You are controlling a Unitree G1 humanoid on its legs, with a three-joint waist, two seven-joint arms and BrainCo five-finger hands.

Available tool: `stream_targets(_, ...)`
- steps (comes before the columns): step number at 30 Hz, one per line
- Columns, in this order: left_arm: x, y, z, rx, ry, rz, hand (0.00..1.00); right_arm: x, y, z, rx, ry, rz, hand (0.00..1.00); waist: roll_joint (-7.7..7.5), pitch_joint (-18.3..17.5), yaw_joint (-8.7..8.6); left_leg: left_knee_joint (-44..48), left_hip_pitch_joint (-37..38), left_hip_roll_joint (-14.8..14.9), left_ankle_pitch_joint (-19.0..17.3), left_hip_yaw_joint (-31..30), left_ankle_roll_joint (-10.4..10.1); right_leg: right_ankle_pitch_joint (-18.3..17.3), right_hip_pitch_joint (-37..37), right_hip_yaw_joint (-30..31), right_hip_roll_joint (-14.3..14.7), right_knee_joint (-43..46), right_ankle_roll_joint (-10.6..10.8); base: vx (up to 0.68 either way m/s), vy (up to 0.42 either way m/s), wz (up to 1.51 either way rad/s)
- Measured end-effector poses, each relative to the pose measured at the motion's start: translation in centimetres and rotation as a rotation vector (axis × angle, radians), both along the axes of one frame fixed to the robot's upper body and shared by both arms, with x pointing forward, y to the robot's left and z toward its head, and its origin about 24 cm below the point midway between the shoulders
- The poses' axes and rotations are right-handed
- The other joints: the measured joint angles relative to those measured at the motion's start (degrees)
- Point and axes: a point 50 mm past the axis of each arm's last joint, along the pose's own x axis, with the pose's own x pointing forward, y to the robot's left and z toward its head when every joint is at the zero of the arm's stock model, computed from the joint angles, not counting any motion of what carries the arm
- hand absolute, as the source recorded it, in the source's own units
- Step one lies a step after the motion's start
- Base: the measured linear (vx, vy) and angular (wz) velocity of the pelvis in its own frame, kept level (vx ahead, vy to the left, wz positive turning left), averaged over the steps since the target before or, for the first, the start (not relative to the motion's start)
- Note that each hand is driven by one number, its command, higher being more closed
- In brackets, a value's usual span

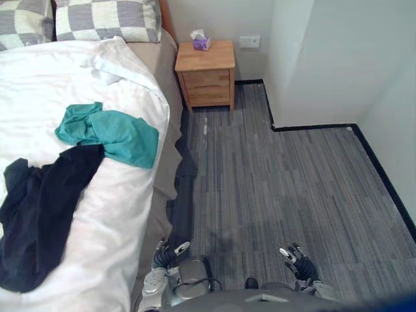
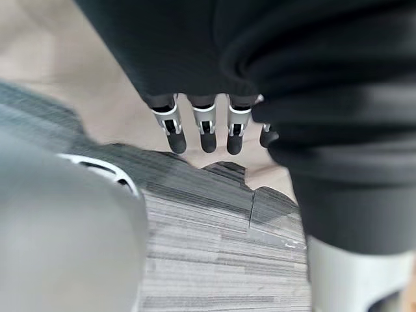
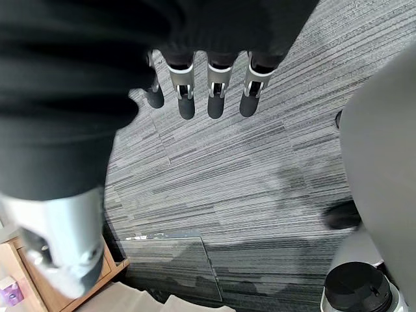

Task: Tidy the bed and pick cloth on bed and put in laundry

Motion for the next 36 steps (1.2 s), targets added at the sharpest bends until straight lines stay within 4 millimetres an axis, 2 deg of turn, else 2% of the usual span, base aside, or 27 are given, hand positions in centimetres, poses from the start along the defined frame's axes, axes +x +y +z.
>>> stream_targets(1,-0.1,-0.1,-0.1,-0.005,0.002,0.001,0.0,-0.2,-0.1,0.0,-0.008,-0.001,0.004,0.0,0.43,-0.3,0.05,-1.8,0.6,0.3,1.8,0.1,0.3,-0.8,0.3,0.2,0.0,0.2,0.7,0.28,0.245,-0.07)
stream_targets(2,-0.2,0.0,-0.1,-0.006,0.003,0.004,0.0,-0.1,0.1,0.0,-0.015,0.006,0.017,0.0,0.76,-0.7,0.19,-1.8,1.1,0.2,4.9,1.6,2.5,-1.8,0.6,0.6,-0.8,1.1,1.8,0.31,0.275,-0.17)
stream_targets(3,-0.3,0.5,0.0,0.004,0.001,0.009,0.0,-0.2,0.9,-0.1,-0.014,0.012,0.056,0.0,-1.27,-1.9,0.34,-2.1,1.8,-1.4,3.5,3.5,3.3,-1.6,0.3,0.6,-2.9,2.3,2.7,0.39,0.331,-0.23)
stream_targets(5,-0.5,1.0,0.1,0.018,-0.004,0.01,0.0,-0.2,1.9,-0.2,-0.014,0.021,0.095,0.0,-2.27,-2.5,1.16,-2.1,3.2,-3.4,1.1,5.3,4.3,-2.1,0.1,0.2,-5.2,4.9,3.2,0.35,0.29,-0.28)
stream_targets(7,-0.7,0.8,0.0,0.01,0.004,0.008,0.0,-0.3,1.7,-0.2,-0.038,0.025,0.099,0.0,-2.79,-3.1,1.64,-2.5,6.3,-5.3,-2.5,6.3,5.0,-3.2,-3.5,0.2,-7.3,16.7,4.1,0.29,0.27,-0.27)
stream_targets(8,-0.8,0.8,-0.1,0.015,0.017,-0.027,0.0,-0.9,1.3,-0.3,-0.048,0.035,0.074,0.0,-3.07,-3.3,1.01,-3.7,8.3,-6.7,-3.5,6.4,4.9,-2.5,-7.9,0.2,-8.2,28.3,4.2,0.25,0.232,-0.09)
stream_targets(9,-0.9,0.9,-0.2,0.023,0.023,-0.048,0.0,-1.0,1.2,-0.2,-0.051,0.033,0.055,0.0,-3.2,-3.3,0.91,-4.5,9.2,-7.6,-3.7,6.5,4.9,-0.9,-11.0,0.2,-9.1,34.7,4.0,0.28,0.185,0.1)
stream_targets(10,-1.1,1.2,-0.3,0.033,0.04,-0.063,0.0,-0.7,1.1,-0.1,-0.059,0.017,0.044,0.0,-3.88,-3.4,0.02,-6.3,11.8,-9.0,-4.0,6.1,5.0,4.4,-16.7,0.0,-10.7,45.4,3.5,0.32,0.127,0.23)
stream_targets(11,-1.3,1.2,-0.5,0.037,0.062,-0.085,0.0,-0.4,1.0,0.1,-0.064,0.004,0.046,0.0,-3.87,-3.4,-0.87,-7.3,14.0,-9.1,-4.6,5.3,4.8,4.1,-19.9,-1.3,-11.6,52.1,3.9,0.33,0.1,0.27)
stream_targets(13,-1.5,1.3,-0.7,0.039,0.079,-0.09,0.0,-0.2,1.0,0.2,-0.069,-0.011,0.045,0.0,-3.89,-3.3,-1.64,-8.2,16.7,-8.9,-5.0,4.2,4.1,0.9,-22.4,-4.4,-12.0,55.1,3.9,0.29,0.038,0.25)
stream_targets(15,-1.2,1.1,-0.7,0.034,0.076,-0.091,0.0,0.1,0.9,0.4,-0.077,-0.039,0.047,0.0,-3.49,-3.0,-2.26,-9.5,20.7,-7.8,-6.1,2.9,3.3,-3.3,-24.4,-9.4,-12.0,49.4,3.6,0.38,-0.066,0.32)
stream_targets(16,-1.2,1.0,-0.7,0.03,0.075,-0.089,0.0,0.2,0.8,0.5,-0.08,-0.045,0.047,0.0,-3.25,-2.9,-2.43,-9.5,21.4,-7.3,-6.5,2.6,3.0,-3.9,-24.7,-10.6,-11.6,46.8,3.7,0.47,-0.157,0.5)
stream_targets(17,-1.0,0.6,-0.7,0.009,0.071,-0.073,0.0,0.7,0.4,0.7,-0.09,-0.066,0.042,0.0,-2.05,-2.3,-3.21,-9.3,22.4,-5.2,-7.7,1.0,2.4,-4.0,-25.5,-13.4,-9.8,38.0,3.2,0.35,-0.151,0.49)
stream_targets(18,-0.9,0.3,-0.7,0.002,0.067,-0.069,0.0,0.9,0.2,0.9,-0.095,-0.075,0.041,0.0,-1.49,-1.9,-3.43,-9.4,22.8,-4.3,-8.0,0.3,2.0,-3.8,-25.9,-14.1,-8.8,34.3,3.1,0.44,-0.216,0.7)
stream_targets(19,-0.5,-0.2,-0.7,-0.013,0.06,-0.072,0.0,1.3,-0.1,1.1,-0.099,-0.093,0.02,0.0,-0.42,-1.3,-3.84,-10.2,24.0,-2.7,-8.5,-1.1,1.0,-1.7,-26.5,-14.9,-7.1,26.4,2.8,0.47,-0.247,0.55)
stream_targets(20,-0.3,-0.4,-0.7,-0.018,0.059,-0.074,0.0,1.4,-0.1,1.1,-0.097,-0.095,0.014,0.0,-0.25,-1.2,-3.98,-10.7,24.6,-2.4,-8.6,-1.8,0.7,0.2,-26.9,-15.0,-6.8,22.9,2.7,0.49,-0.267,0.7)
stream_targets(21,-0.3,-0.5,-0.7,-0.022,0.06,-0.074,0.0,1.5,0.1,1.1,-0.093,-0.098,0.01,0.0,-0.41,-1.1,-4.44,-11.7,26.0,-2.0,-9.5,-2.7,-0.8,4.8,-27.0,-14.2,-6.5,15.1,3.0,0.65,-0.379,0.54)
stream_targets(22,-0.5,-1.2,-0.9,-0.044,0.079,-0.07,0.0,2.1,-0.3,1.3,-0.11,-0.115,0.009,0.0,0.98,-0.3,-4.72,-12.5,28.2,-0.6,-10.3,-3.5,-2.1,8.4,-25.7,-14.3,-4.8,15.0,-0.4,0.54,-0.313,0.41)
stream_targets(23,-0.4,-1.5,-1.0,-0.054,0.078,-0.072,0.0,2.6,-0.6,1.5,-0.125,-0.123,0.012,0.0,2.05,-0.1,-4.58,-12.7,28.6,0.1,-9.3,-3.2,-2.2,6.9,-25.5,-15.3,-4.6,16.2,-0.5,0.52,-0.31,0.31)
stream_targets(25,0.1,-2.9,-0.8,-0.08,0.055,-0.095,0.0,3.0,-0.8,1.6,-0.143,-0.125,0.005,0.0,2.31,0.4,-5.19,-13.4,30.3,0.1,-3.6,-3.3,-3.4,-0.4,-26.5,-16.0,-6.1,24.2,-2.7,0.43,-0.34,0.29)
stream_targets(27,0.3,-3.2,-0.8,-0.089,0.047,-0.102,0.0,2.9,-0.8,1.4,-0.151,-0.101,0.019,0.0,2.47,0.3,-5.01,-11.8,31.4,1.3,-0.2,-3.5,-4.1,-4.0,-24.5,-16.7,-5.2,25.2,-3.4,0.48,-0.394,0.06)
stream_targets(29,0.3,-3.2,-0.7,-0.101,0.038,-0.07,0.0,2.8,-0.8,1.1,-0.149,-0.067,0.025,0.0,2.6,0.2,-4.9,-2.4,28.8,3.4,2.4,-4.5,-4.9,-5.3,-20.0,-16.8,-3.4,21.9,-3.4,0.4,-0.323,0.05)
stream_targets(30,0.7,-2.8,-0.5,-0.102,0.016,-0.038,0.0,2.8,-0.6,1.0,-0.149,-0.054,0.04,0.0,2.56,0.2,-4.89,7.6,24.5,4.8,4.6,-6.8,-5.3,-5.6,-17.2,-16.9,-2.5,19.2,-3.4,0.35,-0.227,0.03)
stream_targets(31,0.9,-2.8,-0.1,-0.113,-0.026,0.01,0.0,2.6,-0.5,0.8,-0.162,-0.032,0.077,0.0,2.16,0.5,-4.47,25.7,16.1,6.6,4.2,-10.0,-6.3,-5.4,-12.3,-16.7,-1.2,14.7,-3.8,0.35,-0.191,-0.05)
stream_targets(33,1.2,-2.5,0.3,-0.104,-0.068,0.029,0.0,2.3,-0.4,0.6,-0.164,-0.008,0.094,0.0,2.16,0.6,-3.88,36.9,10.0,7.6,2.7,-9.7,-6.7,-5.5,-7.4,-16.6,-0.6,11.7,-4.1,0.33,-0.104,-0.25)
stream_targets(34,1.5,-2.5,0.5,-0.102,-0.087,0.027,0.0,1.9,-0.3,0.4,-0.165,0.017,0.108,0.0,2.11,0.4,-2.96,40.4,5.8,7.2,1.0,-8.6,-6.2,-5.6,-3.1,-16.0,-0.5,8.6,-4.1,0.43,-0.08,-0.39)
stream_targets(36,1.7,-2.6,0.7,-0.111,-0.106,0.019,0.0,1.7,-0.2,0.3,-0.159,0.034,0.113,0.0,1.92,0.2,-1.97,38.4,2.6,6.8,-1.6,-5.8,-4.9,-5.3,0.4,-14.9,-0.6,5.9,-3.7,0.4,-0.023,-0.43)
